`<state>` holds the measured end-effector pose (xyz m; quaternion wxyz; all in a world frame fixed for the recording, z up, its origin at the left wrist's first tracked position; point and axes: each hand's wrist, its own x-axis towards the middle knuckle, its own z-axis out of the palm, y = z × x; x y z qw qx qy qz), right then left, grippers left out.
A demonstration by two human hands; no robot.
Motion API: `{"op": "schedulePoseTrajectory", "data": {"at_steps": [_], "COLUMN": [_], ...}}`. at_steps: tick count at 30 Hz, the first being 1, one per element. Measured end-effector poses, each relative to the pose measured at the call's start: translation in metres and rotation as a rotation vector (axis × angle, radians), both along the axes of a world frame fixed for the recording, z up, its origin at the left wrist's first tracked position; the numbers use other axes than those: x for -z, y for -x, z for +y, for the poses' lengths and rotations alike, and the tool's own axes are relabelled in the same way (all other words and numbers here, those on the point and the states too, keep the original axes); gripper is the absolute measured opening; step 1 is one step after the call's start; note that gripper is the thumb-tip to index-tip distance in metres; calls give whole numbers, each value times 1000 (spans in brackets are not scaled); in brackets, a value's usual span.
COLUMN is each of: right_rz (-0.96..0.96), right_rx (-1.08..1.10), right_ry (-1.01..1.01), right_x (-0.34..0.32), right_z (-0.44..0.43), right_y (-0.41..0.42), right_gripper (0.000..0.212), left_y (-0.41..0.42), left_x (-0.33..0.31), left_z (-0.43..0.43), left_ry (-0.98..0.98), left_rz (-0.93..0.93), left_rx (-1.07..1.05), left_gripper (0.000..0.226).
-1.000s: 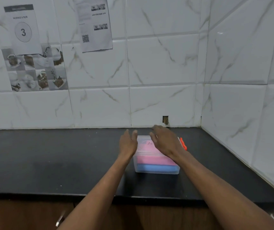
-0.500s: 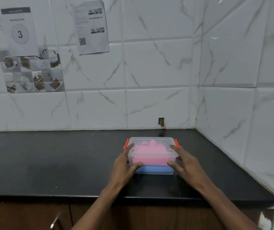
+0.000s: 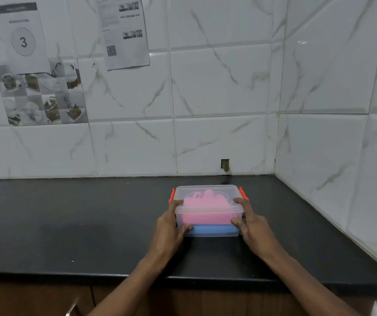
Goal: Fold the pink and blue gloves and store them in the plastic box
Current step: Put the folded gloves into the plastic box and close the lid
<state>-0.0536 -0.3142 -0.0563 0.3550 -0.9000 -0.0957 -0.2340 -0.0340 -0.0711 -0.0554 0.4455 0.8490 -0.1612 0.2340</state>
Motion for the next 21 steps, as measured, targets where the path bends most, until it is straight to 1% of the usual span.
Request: {"op": "schedulePoseTrajectory", "data": {"at_steps": [4, 8, 14, 18, 21], "right_rz": [37, 71, 77, 47, 34], "right_rx": [15, 17, 28, 27, 31], "right_ry": [-4, -5, -37, -34, -51], "right_x": [-5, -8, -11, -9, -9], "right_z": [5, 6, 5, 0, -5], "right_y": [-31, -79, -170, -238, -283], "right_gripper": [46, 46, 47, 48, 48], "left_y": [-28, -71, -153, -219, -266], "left_x": [-9, -16, -17, -14, -14], "left_z": [-2, -5, -13, -19, -25], "left_ry": [0, -17, 20, 14, 33], "left_rz": [57, 79, 102, 81, 91], "left_rx": [-7, 11, 7, -7, -16], "left_gripper": [60, 59, 53, 61, 59]}}
